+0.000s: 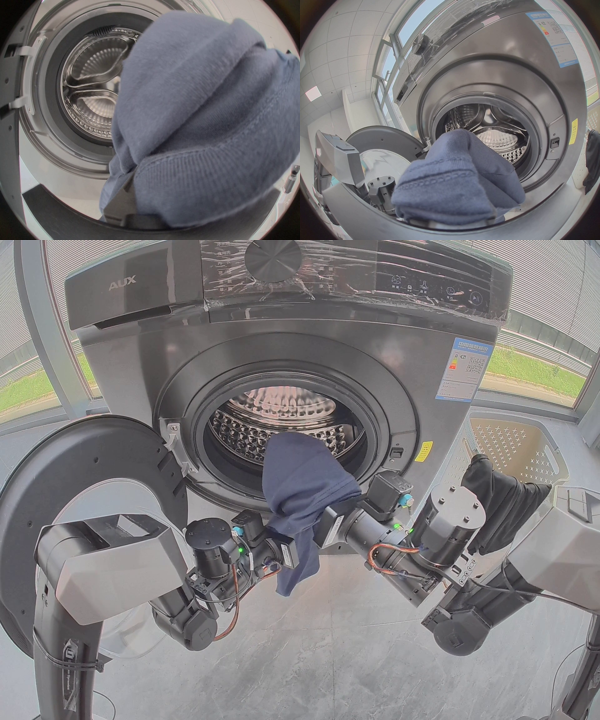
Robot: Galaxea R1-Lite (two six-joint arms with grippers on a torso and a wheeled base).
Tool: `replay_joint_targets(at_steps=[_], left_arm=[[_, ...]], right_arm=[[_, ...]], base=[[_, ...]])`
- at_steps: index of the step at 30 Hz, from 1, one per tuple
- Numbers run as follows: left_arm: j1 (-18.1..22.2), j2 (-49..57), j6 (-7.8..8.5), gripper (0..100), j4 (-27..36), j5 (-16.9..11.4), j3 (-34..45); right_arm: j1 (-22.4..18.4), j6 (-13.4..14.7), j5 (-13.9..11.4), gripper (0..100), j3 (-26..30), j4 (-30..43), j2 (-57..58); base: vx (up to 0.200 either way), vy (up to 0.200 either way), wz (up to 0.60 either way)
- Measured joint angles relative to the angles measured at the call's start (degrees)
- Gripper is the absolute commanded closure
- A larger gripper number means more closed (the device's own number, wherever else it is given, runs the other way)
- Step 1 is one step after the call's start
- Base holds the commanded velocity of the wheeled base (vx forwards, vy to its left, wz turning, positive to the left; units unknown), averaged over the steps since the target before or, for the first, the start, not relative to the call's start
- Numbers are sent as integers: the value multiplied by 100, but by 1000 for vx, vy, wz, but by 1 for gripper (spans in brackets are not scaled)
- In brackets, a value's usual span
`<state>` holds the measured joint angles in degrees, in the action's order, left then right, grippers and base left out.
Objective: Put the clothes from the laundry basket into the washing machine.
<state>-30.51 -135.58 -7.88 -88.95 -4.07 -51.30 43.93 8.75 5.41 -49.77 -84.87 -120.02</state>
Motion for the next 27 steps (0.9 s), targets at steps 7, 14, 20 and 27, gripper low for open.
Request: replay_joint_targets(at_steps=[7, 14, 20, 27], left_arm=[[44, 446, -208, 100, 11, 218, 161], [9, 1141, -367, 100, 5, 241, 624], [-94, 1631, -369, 100, 6, 246, 1059], [-140, 2009, -362, 100, -2, 282, 1340]], right_arm=[[-276, 121, 2, 100, 204, -59, 111], [-433, 251, 128, 100, 378, -66, 67], [-461, 263, 126, 0, 367, -63, -107], [-378, 224, 22, 0, 610, -80, -160]], base=[[0, 0, 0], [0, 0, 0], [0, 0, 0], [0, 0, 0]])
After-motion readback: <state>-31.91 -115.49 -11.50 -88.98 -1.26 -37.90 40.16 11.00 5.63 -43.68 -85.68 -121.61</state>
